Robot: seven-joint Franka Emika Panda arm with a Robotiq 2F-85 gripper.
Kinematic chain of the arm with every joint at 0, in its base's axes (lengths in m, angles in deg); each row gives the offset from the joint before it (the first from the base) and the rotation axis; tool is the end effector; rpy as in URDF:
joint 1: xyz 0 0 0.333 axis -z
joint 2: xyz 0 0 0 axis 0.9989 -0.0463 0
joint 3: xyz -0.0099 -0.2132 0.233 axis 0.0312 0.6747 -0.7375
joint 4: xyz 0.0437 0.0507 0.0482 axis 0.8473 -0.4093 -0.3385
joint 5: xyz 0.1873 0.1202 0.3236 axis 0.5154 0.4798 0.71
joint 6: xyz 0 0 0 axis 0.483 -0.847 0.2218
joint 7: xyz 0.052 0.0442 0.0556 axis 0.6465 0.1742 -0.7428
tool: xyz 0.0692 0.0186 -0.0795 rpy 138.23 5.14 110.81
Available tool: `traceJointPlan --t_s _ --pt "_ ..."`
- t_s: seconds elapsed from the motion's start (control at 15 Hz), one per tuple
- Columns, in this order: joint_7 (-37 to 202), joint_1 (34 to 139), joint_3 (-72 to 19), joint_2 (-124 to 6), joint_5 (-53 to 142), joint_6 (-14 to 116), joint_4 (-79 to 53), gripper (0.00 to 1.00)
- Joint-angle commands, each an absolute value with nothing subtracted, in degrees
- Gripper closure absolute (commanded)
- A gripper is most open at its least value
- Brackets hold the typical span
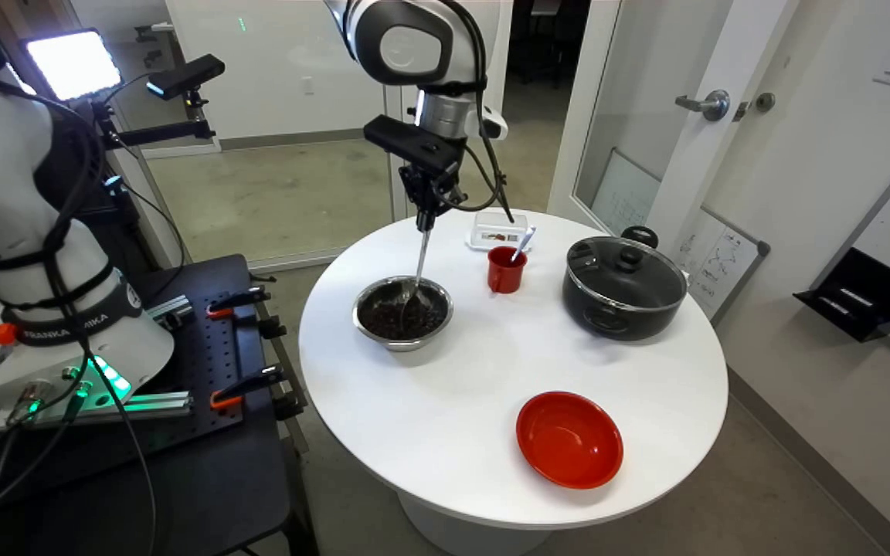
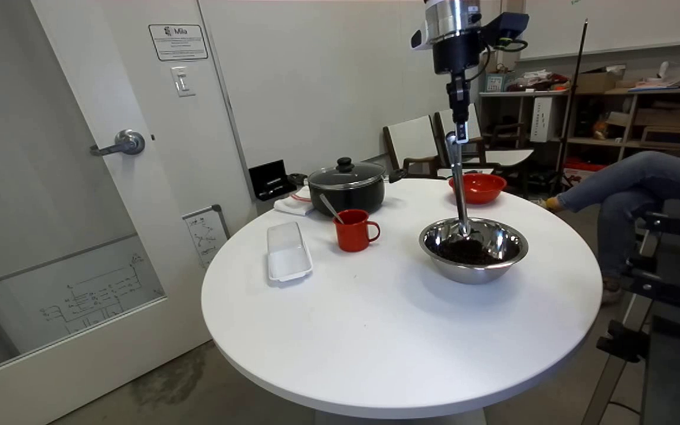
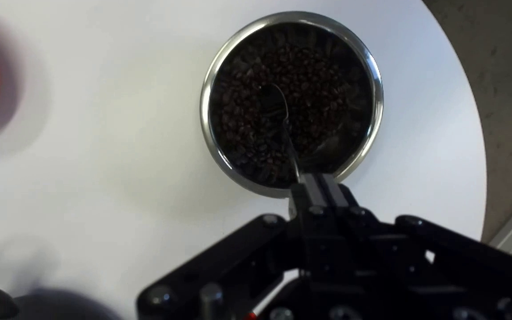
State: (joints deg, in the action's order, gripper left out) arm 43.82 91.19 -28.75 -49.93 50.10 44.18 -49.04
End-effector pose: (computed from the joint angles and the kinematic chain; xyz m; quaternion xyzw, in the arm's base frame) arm 0.5194 -0.0453 0.2990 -0.9691 -0.2357 0.0599 0.0409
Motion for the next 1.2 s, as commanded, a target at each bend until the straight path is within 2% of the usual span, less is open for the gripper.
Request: traceJointPlan --t_s 0.0,0.93,1.13 --pt "36.86 92.31 -29.68 -50.5 55.53 47.58 -51.14 0.99" --pt "24.78 92.53 -29.89 -49.83 64.86 48.45 -52.95 0.99" --pt "21.57 92.65 -30.15 -48.76 69.2 52.15 -54.72 0.99"
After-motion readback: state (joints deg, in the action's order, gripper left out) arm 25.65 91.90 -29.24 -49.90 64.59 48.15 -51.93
